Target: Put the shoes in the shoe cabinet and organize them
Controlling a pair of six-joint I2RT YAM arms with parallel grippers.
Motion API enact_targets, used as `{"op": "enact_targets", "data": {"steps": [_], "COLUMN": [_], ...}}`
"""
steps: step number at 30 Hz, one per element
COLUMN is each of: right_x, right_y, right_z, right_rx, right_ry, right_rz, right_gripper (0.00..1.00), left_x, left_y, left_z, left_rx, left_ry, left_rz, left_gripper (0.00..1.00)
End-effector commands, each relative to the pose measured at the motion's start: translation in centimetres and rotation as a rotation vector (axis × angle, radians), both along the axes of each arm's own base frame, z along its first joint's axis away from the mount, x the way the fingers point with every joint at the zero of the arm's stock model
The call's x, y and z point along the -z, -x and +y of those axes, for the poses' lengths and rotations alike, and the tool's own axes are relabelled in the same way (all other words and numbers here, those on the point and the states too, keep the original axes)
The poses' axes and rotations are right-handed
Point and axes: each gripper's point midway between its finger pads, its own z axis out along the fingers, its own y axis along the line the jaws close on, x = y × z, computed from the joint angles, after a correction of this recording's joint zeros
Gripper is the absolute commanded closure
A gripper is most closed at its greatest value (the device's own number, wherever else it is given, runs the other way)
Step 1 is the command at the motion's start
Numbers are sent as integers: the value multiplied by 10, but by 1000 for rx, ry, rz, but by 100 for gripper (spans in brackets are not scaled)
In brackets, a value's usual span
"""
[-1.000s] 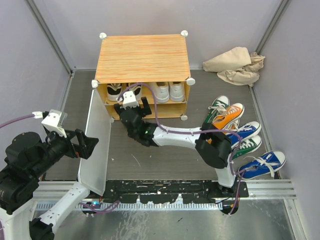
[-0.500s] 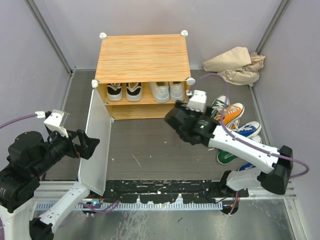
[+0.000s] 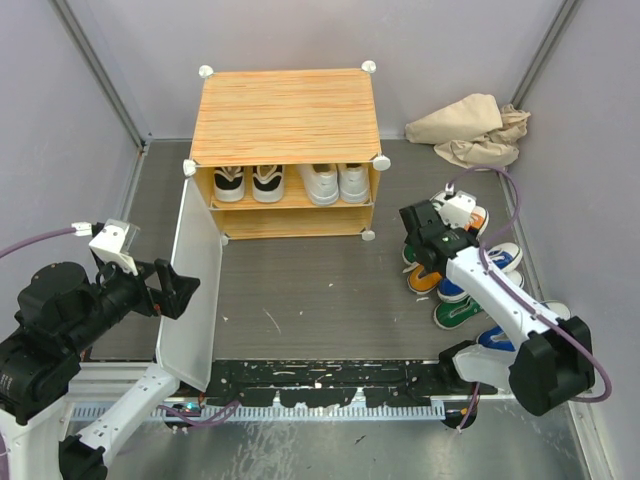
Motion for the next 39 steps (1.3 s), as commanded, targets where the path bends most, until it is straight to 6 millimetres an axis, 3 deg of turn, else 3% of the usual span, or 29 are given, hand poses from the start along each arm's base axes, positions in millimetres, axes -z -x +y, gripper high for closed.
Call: {"op": "enact_targets", "data": {"steps": [1, 3, 5, 9, 12, 15, 16, 22, 26, 30, 39], "right_x": [9, 21, 33, 47, 44, 31, 24, -36, -59, -59, -36], "right_y": [-30, -31, -31, -23, -17, -12, -11, 2, 25, 56, 122], "right_z": [17, 14, 11, 4, -3, -8, -9, -1, 29, 59, 138], "right_rx": [-66, -57, -46, -19, -1, 4, 2, -89, -159, -234, -491], "right_ry": [-75, -73, -85, -100, -87, -76, -74, -38, -70, -121, -239], "right_rz": [-39, -13, 14, 40, 24, -4, -16, -100, -125, -96, 20], "right_gripper": [13, 14, 23, 52, 64, 94, 98, 99, 99, 99, 99], "left_x": [-7, -4, -3, -2, -2, -1, -2, -5, -8, -10, -17], "left_y": [-7, -8, -8, -8, -7, -6, -6, -5, -7, -13, -19], "left_z": [-1, -1, 0, 1, 1, 1, 1, 1, 2, 4, 3], "left_rx": [5, 2, 0, -2, -2, 0, -1, -2, -9, -31, -60], "left_ry": [-11, -18, -20, -23, -21, -18, -16, -8, -9, -20, 10], "left_rz": [-38, -33, -31, -25, -27, -28, -29, -47, -57, -61, -65], "left_gripper": [2, 2, 2, 2, 2, 2, 2, 2, 2, 2, 2]}}
